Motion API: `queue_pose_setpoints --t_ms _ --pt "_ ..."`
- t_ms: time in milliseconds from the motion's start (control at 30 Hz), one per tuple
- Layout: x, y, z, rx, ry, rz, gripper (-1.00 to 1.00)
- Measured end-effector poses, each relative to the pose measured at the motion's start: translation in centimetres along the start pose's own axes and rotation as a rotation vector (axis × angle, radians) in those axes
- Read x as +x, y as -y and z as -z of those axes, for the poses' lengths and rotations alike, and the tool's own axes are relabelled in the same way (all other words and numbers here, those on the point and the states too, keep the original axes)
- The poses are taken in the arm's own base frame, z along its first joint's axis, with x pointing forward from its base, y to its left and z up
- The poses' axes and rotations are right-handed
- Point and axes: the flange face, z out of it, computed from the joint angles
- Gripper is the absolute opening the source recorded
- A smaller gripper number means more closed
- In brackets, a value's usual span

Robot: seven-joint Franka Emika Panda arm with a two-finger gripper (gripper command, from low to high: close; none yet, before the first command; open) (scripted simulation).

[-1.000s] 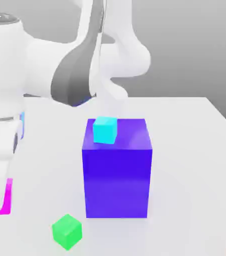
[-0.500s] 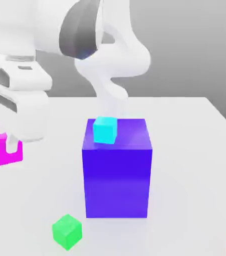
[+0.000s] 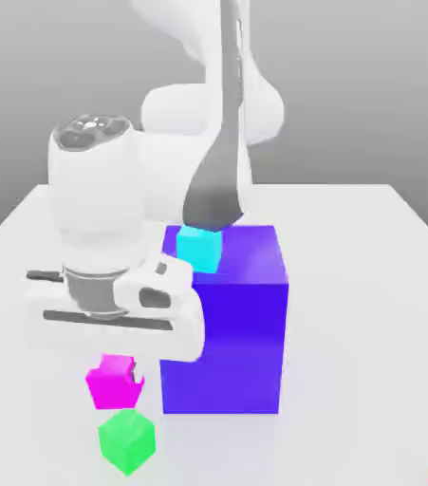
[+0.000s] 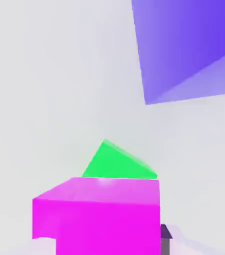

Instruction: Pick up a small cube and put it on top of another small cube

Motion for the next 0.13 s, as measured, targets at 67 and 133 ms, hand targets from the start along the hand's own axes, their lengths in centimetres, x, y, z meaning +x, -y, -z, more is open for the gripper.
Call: queue_pose_setpoints --t_ms 67,133 --pt "0.1 0.0 -2.2 0.001 -0.001 0.002 1.0" --pt "0.1 0.1 -2.2 0.001 -0.001 0.002 1.0"
